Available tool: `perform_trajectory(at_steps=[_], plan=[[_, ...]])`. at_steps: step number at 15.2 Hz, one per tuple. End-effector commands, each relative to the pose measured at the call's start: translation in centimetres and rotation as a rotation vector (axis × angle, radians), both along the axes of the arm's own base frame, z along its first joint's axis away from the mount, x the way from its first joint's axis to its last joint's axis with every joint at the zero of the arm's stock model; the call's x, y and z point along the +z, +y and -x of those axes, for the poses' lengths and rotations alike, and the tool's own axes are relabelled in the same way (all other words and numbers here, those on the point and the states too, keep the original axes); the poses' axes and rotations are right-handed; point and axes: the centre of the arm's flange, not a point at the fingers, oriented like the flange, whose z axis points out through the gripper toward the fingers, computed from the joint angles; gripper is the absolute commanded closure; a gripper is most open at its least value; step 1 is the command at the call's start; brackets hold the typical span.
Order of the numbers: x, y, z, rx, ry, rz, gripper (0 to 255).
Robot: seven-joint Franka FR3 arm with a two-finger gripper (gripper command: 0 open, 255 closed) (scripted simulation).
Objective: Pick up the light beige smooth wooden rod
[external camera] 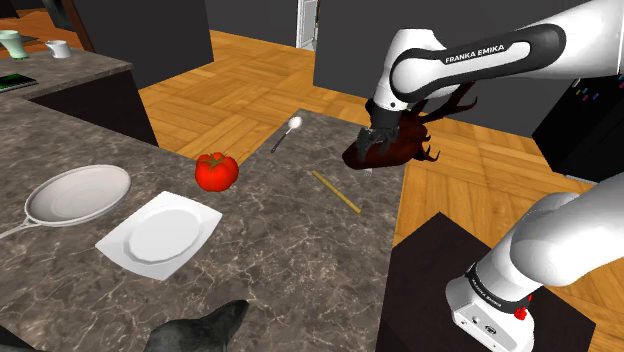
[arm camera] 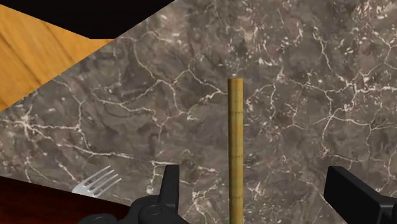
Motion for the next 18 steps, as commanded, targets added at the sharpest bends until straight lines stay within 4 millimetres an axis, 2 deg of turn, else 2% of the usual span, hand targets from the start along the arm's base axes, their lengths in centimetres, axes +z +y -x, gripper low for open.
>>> perform_trajectory(at_steps=[1,11,18], plan=[[-2.2,0.7,-1.4,0.012,0.009,0.001,0],[-13.4,4.8,-7.9,0.072,0.062,0.008,0],[-17.1,4.8,-7.9,0.072,0.062,0.008,0]])
